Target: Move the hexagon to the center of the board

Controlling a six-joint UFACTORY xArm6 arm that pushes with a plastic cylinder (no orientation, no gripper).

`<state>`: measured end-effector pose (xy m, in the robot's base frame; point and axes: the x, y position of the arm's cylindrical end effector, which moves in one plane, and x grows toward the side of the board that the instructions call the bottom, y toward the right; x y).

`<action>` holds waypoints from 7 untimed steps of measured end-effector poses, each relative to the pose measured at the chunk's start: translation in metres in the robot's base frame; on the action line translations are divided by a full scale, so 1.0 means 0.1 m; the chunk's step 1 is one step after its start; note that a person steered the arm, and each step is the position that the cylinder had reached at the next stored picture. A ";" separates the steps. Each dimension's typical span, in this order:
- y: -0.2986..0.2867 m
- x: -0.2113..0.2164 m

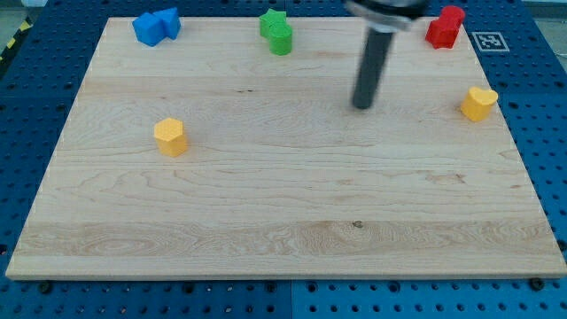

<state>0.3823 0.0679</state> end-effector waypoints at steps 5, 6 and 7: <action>-2.72 0.50; -2.44 0.76; -2.24 0.89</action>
<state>0.4711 -0.1565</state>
